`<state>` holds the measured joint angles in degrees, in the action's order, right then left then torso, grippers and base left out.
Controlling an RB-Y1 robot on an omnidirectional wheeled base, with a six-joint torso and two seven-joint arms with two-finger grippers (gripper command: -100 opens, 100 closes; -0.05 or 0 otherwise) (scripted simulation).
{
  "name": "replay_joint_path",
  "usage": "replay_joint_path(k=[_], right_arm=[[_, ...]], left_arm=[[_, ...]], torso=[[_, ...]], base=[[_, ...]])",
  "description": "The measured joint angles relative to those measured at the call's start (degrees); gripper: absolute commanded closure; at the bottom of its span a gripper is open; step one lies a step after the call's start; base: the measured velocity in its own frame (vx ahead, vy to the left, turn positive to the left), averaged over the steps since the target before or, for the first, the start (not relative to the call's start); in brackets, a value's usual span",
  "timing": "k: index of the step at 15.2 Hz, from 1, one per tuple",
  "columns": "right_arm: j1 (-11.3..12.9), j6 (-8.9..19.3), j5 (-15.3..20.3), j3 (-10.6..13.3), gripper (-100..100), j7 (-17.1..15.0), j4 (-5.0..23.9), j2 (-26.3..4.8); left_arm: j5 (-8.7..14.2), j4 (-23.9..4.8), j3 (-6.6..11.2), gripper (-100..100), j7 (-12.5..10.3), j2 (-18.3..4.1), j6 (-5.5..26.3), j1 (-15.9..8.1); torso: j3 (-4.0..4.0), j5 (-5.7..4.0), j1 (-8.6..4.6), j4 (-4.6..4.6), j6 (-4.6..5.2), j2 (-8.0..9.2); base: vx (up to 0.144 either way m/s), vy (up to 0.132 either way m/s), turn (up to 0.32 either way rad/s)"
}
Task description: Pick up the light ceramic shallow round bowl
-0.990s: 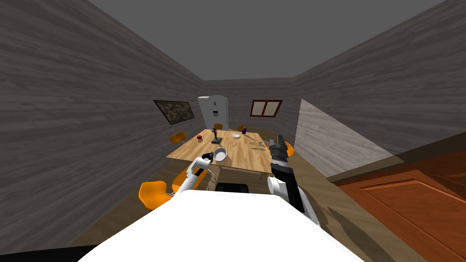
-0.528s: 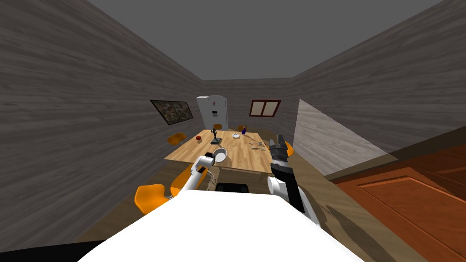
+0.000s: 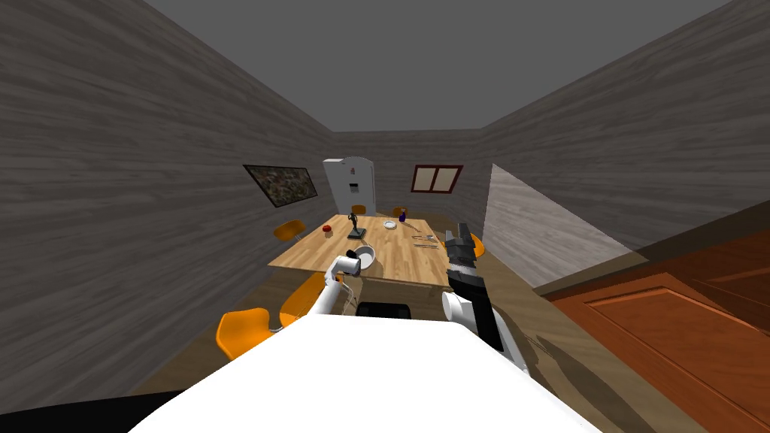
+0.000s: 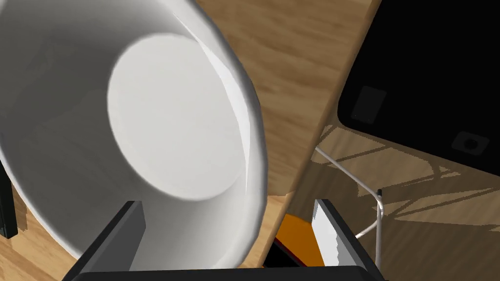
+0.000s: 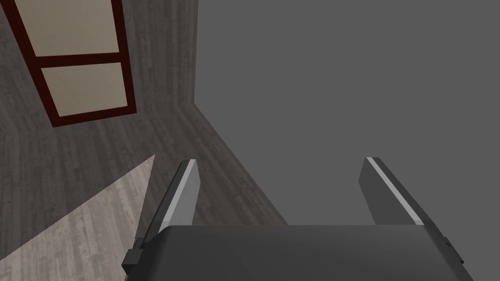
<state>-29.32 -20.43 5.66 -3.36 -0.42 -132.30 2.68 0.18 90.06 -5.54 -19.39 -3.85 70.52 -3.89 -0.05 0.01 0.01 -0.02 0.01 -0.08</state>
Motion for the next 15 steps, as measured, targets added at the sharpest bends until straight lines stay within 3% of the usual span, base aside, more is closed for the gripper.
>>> replay_joint_path(k=[3,8,9,15], right_arm=[[0.0,0.0,0.0,0.0,0,0.0,0.0,0.0],[0.0,0.0,0.0,0.0,0,0.0,0.0,0.0],[0.0,0.0,0.0,0.0,0,0.0,0.0,0.0],[0.0,0.0,0.0,0.0,0,0.0,0.0,0.0]], left_arm=[[0.03,-0.74,-0.05,-100,-0.34,2.33,1.6,-0.54],[0.15,-4.65,0.53,-100,0.32,2.43,-2.08,-0.74],[0.15,-4.84,0.55,100,0.37,2.44,-2.38,-0.74],[0.15,-4.36,0.47,100,0.33,2.37,-1.87,-0.71]], torso=[[0.01,-0.01,-0.01,0.0,-0.02,0.02],[-0.03,-0.02,-0.08,-0.01,-0.02,-0.06],[-0.02,-0.02,-0.07,-0.01,-0.02,-0.04],[0.09,0.0,0.0,0.09,-0.02,0.1]], base=[[0.011,0.007,-0.004],[0.026,-0.01,0.007],[0.006,-0.003,0.001],[-0.008,0.002,-0.003]])
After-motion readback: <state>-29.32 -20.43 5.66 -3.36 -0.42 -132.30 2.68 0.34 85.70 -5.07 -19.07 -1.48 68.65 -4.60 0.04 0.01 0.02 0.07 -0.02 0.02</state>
